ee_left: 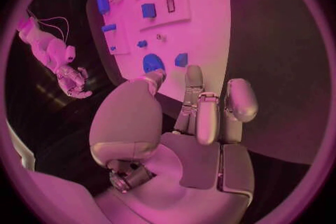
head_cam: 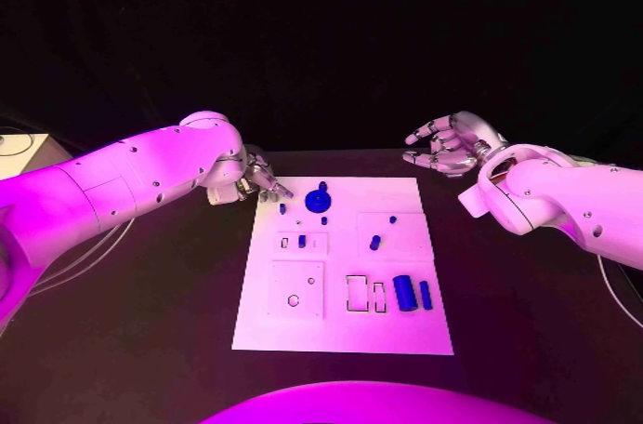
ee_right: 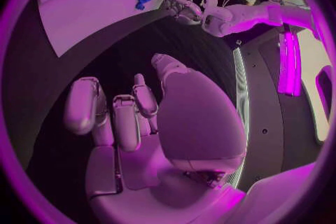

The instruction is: Assemble the parts on the task board

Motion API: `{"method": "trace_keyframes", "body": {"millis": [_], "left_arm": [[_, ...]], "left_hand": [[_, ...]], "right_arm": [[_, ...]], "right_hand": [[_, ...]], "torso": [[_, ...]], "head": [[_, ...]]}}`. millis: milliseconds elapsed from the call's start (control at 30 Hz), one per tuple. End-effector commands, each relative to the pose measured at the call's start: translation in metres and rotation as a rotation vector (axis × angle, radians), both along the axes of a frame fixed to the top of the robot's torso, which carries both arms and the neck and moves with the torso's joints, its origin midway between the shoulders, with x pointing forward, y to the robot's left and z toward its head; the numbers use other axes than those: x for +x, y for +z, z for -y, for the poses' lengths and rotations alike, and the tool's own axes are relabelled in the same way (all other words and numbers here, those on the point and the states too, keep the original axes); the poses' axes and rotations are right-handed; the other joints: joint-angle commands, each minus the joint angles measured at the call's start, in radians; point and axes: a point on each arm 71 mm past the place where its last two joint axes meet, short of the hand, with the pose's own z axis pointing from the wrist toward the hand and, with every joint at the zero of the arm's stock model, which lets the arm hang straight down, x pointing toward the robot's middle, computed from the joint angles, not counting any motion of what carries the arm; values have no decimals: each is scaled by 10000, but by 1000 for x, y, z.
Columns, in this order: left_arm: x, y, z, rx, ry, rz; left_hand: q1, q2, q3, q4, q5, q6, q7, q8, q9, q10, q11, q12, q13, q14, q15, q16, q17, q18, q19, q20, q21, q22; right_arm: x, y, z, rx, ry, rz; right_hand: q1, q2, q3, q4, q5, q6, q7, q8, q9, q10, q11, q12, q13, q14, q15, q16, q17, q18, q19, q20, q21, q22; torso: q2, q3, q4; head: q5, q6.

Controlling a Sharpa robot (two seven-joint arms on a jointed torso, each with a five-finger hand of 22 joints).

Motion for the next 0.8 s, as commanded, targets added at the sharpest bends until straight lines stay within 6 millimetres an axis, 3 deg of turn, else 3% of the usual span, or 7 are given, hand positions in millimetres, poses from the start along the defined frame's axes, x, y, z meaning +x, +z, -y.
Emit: {"method": "trace_keyframes", "body": {"millis": [33, 467, 800], "left_arm": [[-2, -3, 3, -42, -237, -319], [-5, -9, 4, 14, -343, -560], [-6, -11, 4, 24, -403, -683]], "left_hand": [[-111, 13, -75, -9, -14, 32, -8, -21, -11, -82, -7, 8, -13, 596, 70, 67, 1240, 133, 60, 35, 8, 44], [20, 112, -57, -60, 15, 84, -33, -10, -52, -56, -31, 40, -39, 613, 53, 102, 1284, 125, 95, 34, 38, 99], [363, 347, 92, -87, 34, 298, -102, 27, -154, 9, -96, 85, -114, 647, 1, 165, 1365, 109, 153, 14, 90, 195]], "right_arm": [[-1, 0, -2, 0, 164, 57], [-1, 1, -3, -5, 183, 60], [-1, 1, -3, -13, 189, 50]], "right_hand": [[-80, -8, 56, -22, 33, -59, 22, 60, -12, -11, -11, -36, -9, 463, 64, -67, 703, 198, -45, -16, -66, 23], [-80, -8, 56, -22, 33, -59, 22, 60, -12, -11, -11, -36, -9, 463, 64, -67, 703, 198, -45, -16, -66, 23], [-80, -8, 56, -22, 33, -59, 22, 60, -12, -11, -11, -36, -9, 463, 64, -67, 703, 198, -45, -16, -66, 23]], "torso": [[4, 3, -1], [-10, 8, 8], [-7, 11, 12]], "head": [[-1, -28], [-11, -60], [-28, -74]]}}
